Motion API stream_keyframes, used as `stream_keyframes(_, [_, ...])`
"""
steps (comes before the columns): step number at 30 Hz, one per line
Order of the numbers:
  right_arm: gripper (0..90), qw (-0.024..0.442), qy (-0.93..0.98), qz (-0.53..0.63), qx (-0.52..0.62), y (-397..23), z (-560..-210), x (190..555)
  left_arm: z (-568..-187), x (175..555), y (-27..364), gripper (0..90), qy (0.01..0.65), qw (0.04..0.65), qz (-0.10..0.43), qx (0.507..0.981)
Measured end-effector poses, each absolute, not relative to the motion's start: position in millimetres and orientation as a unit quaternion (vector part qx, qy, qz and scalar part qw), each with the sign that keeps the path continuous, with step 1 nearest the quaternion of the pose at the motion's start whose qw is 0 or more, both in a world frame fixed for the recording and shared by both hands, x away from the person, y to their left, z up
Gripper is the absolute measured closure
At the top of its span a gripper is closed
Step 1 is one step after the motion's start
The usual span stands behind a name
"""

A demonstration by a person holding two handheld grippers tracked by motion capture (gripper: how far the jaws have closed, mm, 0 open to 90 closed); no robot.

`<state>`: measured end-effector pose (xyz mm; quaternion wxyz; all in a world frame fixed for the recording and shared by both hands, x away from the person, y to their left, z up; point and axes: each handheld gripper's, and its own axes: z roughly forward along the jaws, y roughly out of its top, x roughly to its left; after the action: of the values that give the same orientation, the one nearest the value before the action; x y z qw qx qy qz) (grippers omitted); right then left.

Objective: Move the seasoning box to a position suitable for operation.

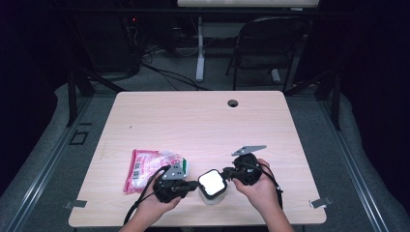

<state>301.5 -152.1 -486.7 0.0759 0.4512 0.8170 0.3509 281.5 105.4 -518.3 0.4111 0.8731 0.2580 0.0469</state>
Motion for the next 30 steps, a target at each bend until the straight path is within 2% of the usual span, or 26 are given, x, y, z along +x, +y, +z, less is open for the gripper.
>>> stream_keyframes(3, [85.8, 0.073, 0.818, 0.349, 0.451, -153.3, -486.5, 301.2, -517.0, 281.3, 104.6, 86.0, 0.257, 0.413, 0.043, 0.873])
stream_keyframes(7, [77.9, 0.071, 0.82, 0.348, 0.448, -153.1, -484.8, 298.4, -515.7, 282.1, 102.9, 83.2, 0.255, 0.417, 0.041, 0.871])
stream_keyframes(15, [55.3, 0.078, 0.833, 0.347, 0.424, -146.5, -477.7, 287.7, -509.4, 285.0, 100.8, 73.7, 0.26, 0.427, 0.044, 0.865])
stream_keyframes(21, [48.1, 0.067, 0.837, 0.36, 0.407, -140.0, -468.5, 275.5, -505.7, 285.9, 96.8, 70.0, 0.264, 0.43, 0.055, 0.862])
stream_keyframes(30, [43.5, 0.069, 0.845, 0.363, 0.385, -129.5, -460.2, 261.0, -500.6, 288.0, 94.1, 67.9, 0.266, 0.435, 0.053, 0.858])
